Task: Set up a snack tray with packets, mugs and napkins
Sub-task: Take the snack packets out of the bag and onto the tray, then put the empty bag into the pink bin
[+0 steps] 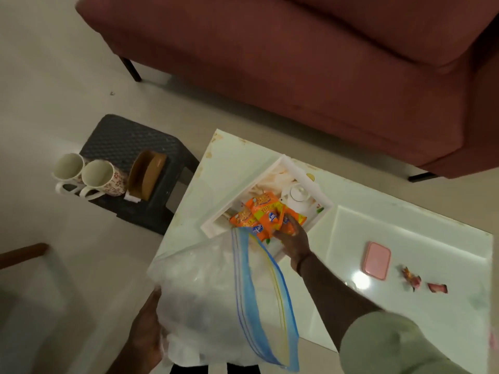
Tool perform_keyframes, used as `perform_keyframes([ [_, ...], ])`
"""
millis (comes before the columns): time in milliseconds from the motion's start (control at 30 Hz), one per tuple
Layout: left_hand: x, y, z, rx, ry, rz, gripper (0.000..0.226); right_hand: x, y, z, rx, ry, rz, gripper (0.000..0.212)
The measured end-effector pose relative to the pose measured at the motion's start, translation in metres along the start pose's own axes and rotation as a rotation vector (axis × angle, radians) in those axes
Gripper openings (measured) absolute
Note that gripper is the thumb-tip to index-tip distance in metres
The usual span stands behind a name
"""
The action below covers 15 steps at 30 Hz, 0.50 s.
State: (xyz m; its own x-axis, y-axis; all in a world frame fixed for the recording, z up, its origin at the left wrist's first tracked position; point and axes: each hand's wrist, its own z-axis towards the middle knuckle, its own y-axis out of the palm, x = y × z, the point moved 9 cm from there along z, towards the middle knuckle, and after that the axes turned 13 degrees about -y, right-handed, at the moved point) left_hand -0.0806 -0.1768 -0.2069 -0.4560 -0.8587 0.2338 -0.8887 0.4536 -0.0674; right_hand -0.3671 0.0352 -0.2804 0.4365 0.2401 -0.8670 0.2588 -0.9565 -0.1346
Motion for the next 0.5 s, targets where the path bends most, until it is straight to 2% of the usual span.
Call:
perform_keyframes([
  [33,0.005,0.015,-0.016,-0.094,-0.005,0.075,0.045,-0.013,-0.006,-0.012,0.025,-0.020,0.026,0.055],
  [100,0.027,0.041,-0.039,-0.162,0.026,0.113,0.040,-0.038,-0.017,-0.040,0.056,-0.047,0.050,0.048],
  [133,0.030,0.049,-0.046,-0.134,0.008,0.174,0.031,-0.052,-0.020,-0.056,0.036,-0.053,0.067,0.045],
  [200,0.017,0.057,-0.066,-0.312,-0.111,0.151,0.035,-0.076,-0.021,-0.094,-0.080,-0.022,0.127,0.049],
  [233,0.017,0.049,-0.068,-0.396,-0.154,0.048,0.041,-0.088,-0.021,-0.114,-0.156,0.009,0.155,0.052],
  [267,0.018,0.036,-0.065,-0.361,-0.121,-0.024,0.042,-0.101,-0.023,-0.137,-0.234,0.029,0.177,0.054],
  [333,0.020,0.023,-0.070,-0.391,-0.068,-0.098,0.041,-0.132,-0.031,-0.181,-0.369,0.020,0.202,0.059],
  [400,0.029,0.033,-0.080,-0.361,-0.024,-0.075,0.040,-0.168,-0.038,-0.216,-0.423,-0.018,0.196,0.078],
  [500,0.039,0.043,-0.103,-0.320,0.039,-0.025,0.050,-0.213,-0.050,-0.252,-0.383,-0.061,0.175,0.120],
])
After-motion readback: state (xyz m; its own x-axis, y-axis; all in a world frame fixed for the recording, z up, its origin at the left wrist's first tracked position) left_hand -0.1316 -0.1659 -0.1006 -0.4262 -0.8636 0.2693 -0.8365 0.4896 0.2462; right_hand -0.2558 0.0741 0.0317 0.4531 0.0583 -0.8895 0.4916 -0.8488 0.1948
